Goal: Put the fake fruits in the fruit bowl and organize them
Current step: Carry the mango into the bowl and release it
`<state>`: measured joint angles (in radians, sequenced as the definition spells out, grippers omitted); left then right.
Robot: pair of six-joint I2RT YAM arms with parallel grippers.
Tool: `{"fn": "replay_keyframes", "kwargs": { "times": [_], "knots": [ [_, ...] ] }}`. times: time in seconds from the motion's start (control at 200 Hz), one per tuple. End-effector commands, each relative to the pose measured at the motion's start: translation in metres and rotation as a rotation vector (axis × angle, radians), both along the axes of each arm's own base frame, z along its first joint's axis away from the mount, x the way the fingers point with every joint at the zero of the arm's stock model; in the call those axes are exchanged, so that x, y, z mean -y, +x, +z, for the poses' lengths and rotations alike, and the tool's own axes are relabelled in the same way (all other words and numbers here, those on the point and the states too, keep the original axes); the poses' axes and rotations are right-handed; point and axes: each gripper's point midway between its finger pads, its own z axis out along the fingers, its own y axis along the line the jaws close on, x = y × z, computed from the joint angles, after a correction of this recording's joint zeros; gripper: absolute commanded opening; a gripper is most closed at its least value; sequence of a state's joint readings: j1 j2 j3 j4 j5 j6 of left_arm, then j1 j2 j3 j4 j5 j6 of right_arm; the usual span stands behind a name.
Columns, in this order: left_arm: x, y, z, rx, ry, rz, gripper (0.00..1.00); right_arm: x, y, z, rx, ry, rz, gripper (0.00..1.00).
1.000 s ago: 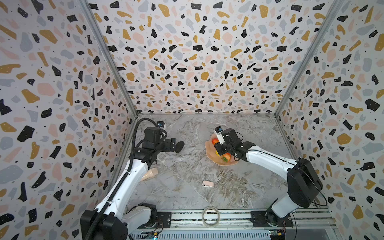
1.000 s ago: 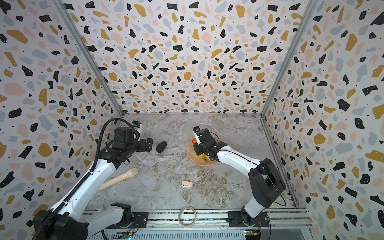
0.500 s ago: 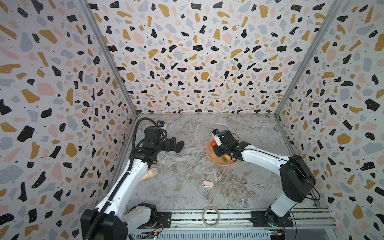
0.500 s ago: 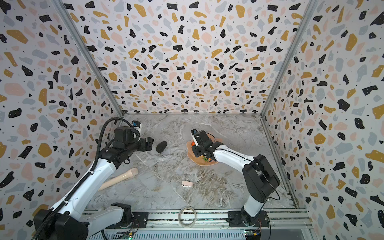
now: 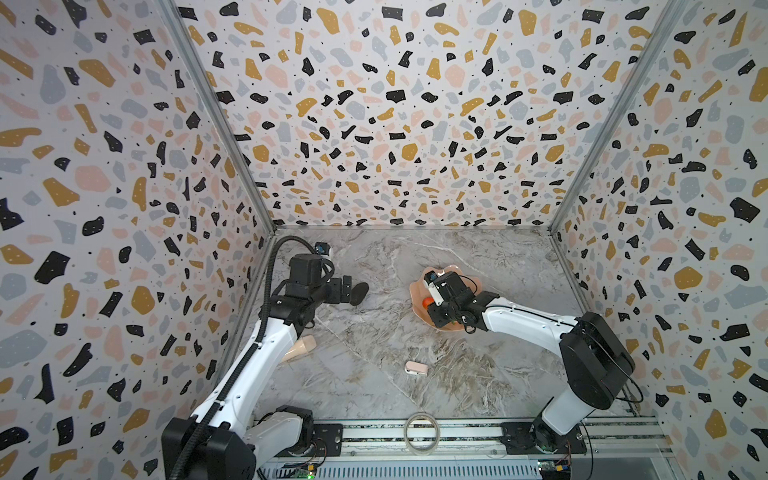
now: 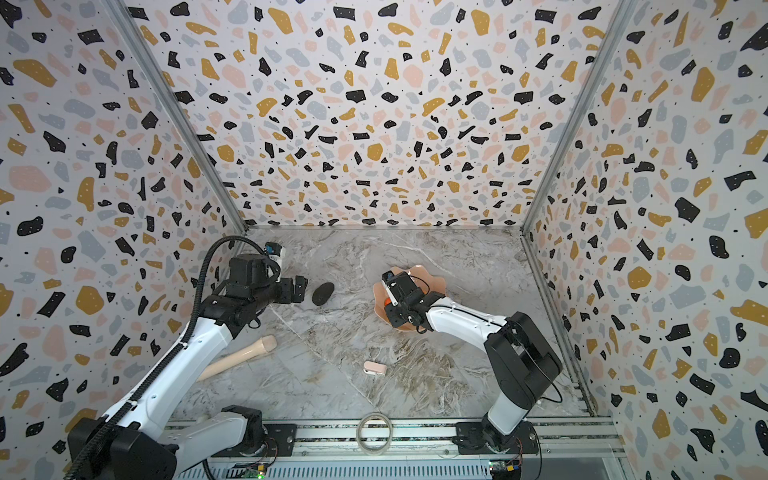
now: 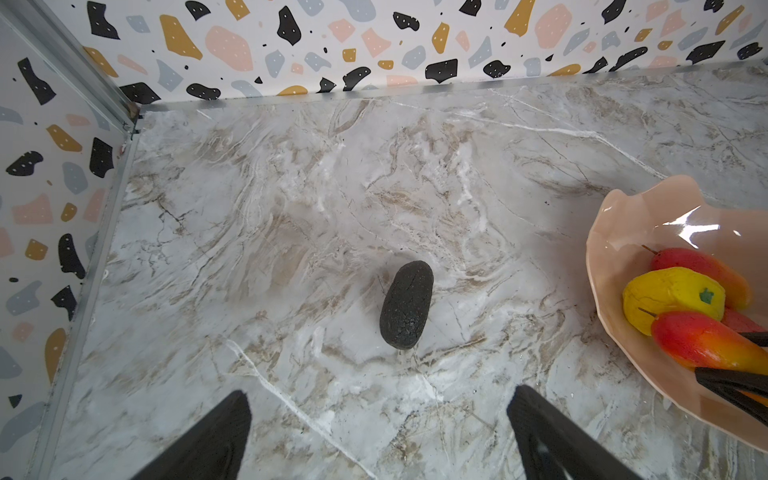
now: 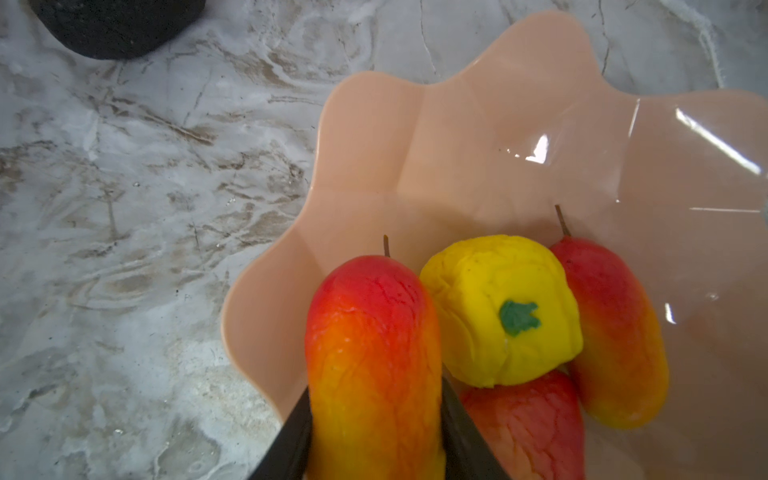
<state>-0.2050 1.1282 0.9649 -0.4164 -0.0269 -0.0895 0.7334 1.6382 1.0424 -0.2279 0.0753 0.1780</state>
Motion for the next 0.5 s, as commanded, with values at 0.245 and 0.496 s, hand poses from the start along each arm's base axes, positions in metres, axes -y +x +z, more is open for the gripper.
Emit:
{"fn": "replay_keyframes", "kwargs": {
  "times": [0.245,0.496],
  "knots": [
    [0.003,0.002,0.004,0.029,-0.002,-0.012,1.00,0.002,-0.001,0.020,0.023,0.022,-0.013,0.50],
    [0.002,0.002,0.004,0.029,-0.001,-0.008,1.00,0.000,0.004,0.037,0.052,0.013,-0.003,0.63]
  ]
}}
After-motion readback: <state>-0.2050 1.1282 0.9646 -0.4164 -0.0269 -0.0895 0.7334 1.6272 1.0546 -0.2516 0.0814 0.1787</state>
